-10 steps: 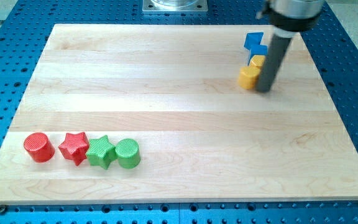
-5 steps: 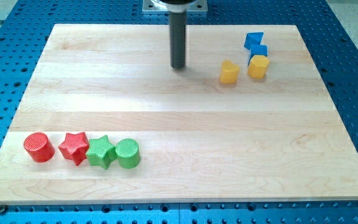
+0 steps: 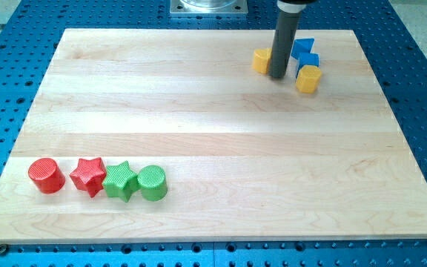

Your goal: Put the yellow heart at the top center of the board

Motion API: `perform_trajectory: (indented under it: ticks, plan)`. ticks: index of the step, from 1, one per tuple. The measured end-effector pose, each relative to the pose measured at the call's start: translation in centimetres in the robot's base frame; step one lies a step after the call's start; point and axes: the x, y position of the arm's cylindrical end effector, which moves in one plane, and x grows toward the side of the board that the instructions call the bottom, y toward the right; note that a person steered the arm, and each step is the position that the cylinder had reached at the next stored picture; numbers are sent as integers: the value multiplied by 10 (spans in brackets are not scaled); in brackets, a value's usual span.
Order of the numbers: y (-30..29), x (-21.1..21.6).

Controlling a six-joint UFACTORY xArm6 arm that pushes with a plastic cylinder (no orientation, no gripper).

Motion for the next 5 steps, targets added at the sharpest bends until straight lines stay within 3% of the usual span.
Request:
perform_trajectory:
  ticks: [4, 5]
  plan:
    - [-2, -34]
    - [-51, -37]
